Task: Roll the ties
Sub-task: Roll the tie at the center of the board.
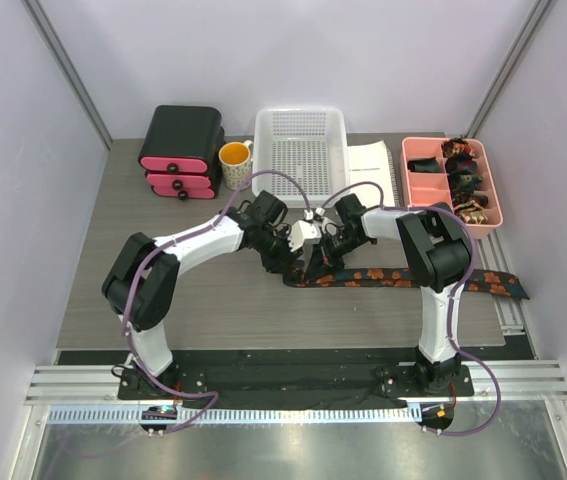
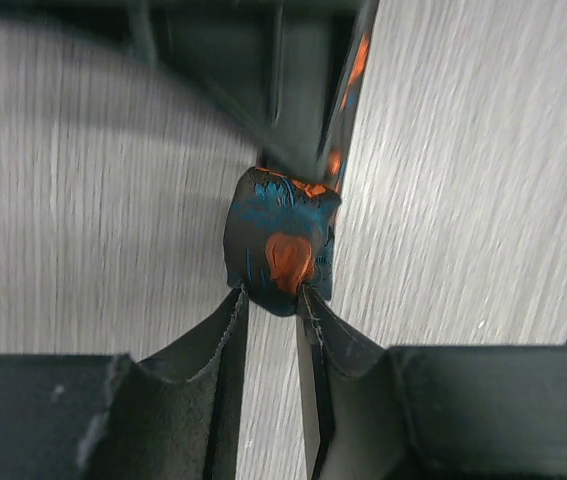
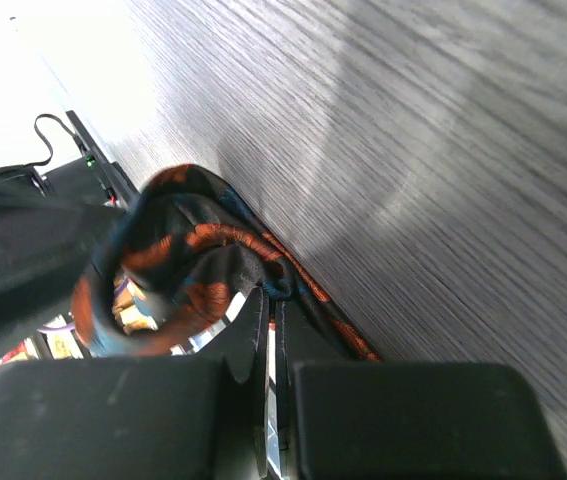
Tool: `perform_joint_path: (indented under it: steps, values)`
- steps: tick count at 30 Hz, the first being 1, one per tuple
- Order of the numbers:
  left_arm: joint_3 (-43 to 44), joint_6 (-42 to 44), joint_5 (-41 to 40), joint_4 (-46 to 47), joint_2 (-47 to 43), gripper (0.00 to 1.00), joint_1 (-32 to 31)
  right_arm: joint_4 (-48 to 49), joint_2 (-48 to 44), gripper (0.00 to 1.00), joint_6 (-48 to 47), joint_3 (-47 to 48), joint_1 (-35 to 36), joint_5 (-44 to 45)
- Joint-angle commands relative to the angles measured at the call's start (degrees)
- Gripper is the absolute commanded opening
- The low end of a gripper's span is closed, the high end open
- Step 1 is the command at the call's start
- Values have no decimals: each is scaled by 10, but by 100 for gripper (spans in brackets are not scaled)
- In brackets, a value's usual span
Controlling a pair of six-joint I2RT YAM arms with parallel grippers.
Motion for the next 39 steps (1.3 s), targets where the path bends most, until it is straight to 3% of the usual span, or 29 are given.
perform_joint_path:
  steps: [1, 12, 20, 32, 37, 39]
  values:
    - [34, -31, 36, 20, 32, 25, -22, -17, 38, 1, -7, -4, 6, 81]
    - [33, -60, -28, 30, 98, 23, -50, -15, 7, 3, 13, -8, -9, 26]
    - [8, -53, -44, 33, 95, 21, -53, -48, -65, 32, 23, -12, -33, -21]
    - [4, -46, -60, 36, 93, 21, -64, -17, -67, 51, 87, -11, -48, -37]
    - [3, -47, -67, 40, 93, 22, -66, -10, -44, 51, 90, 1, -28, -29]
    - [3, -48, -68, 40, 93, 21, -66, -21, -40, 43, 68, 2, -25, -18]
